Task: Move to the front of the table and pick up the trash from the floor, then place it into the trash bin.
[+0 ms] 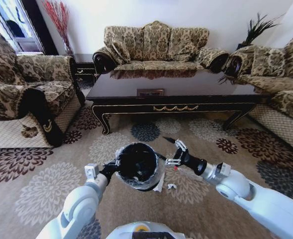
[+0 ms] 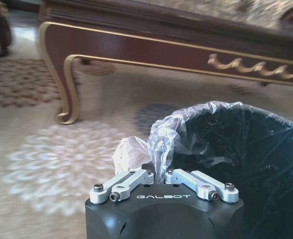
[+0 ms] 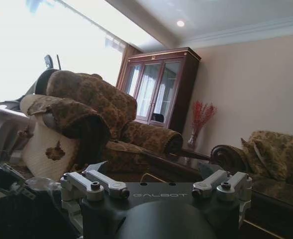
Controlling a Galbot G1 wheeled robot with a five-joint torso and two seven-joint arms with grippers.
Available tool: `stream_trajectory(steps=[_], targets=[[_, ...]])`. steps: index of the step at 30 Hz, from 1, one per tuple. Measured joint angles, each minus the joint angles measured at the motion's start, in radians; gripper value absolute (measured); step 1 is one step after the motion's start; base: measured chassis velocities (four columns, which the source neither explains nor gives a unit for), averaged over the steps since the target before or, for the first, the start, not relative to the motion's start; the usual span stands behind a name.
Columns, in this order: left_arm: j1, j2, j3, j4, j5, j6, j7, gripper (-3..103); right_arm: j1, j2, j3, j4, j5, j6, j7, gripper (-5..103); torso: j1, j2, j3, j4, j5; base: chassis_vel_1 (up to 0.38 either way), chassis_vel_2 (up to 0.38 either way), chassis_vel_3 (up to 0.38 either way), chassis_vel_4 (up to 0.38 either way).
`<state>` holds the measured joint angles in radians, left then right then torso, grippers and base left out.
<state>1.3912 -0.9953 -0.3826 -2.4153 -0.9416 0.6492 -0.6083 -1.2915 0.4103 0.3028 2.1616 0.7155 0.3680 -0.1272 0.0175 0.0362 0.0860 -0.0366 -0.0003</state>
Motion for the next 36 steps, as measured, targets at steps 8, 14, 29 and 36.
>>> stream_trajectory(steps=[8,14,29,36], targets=[[0.009,0.047,-0.085,-0.017,-0.083,0.005,-0.092,4,-0.033,0.085,-0.039,-0.076,0.022,-0.138,0.293,100,0.000,0.000,0.000,-0.0003,0.0002,0.000,0.000,0.000,0.000],[0.018,0.025,-0.109,-0.030,-0.095,0.010,-0.114,4,-0.066,0.159,-0.109,-0.156,0.103,-0.221,0.459,100,0.000,0.000,0.000,-0.0003,0.0002,0.000,0.000,0.000,0.000],[0.014,0.067,-0.220,-0.068,-0.167,0.026,-0.148,4,-0.007,0.263,-0.369,-0.317,0.254,-0.406,0.674,100,0.000,0.000,0.000,-0.0002,0.0001,0.000,0.000,0.000,0.000],[0.017,0.068,-0.258,-0.076,-0.176,0.026,-0.157,4,0.015,0.308,-0.434,-0.377,0.323,-0.430,0.684,100,0.000,0.000,0.000,-0.0003,0.0001,0.000,0.000,0.000,0.000]])
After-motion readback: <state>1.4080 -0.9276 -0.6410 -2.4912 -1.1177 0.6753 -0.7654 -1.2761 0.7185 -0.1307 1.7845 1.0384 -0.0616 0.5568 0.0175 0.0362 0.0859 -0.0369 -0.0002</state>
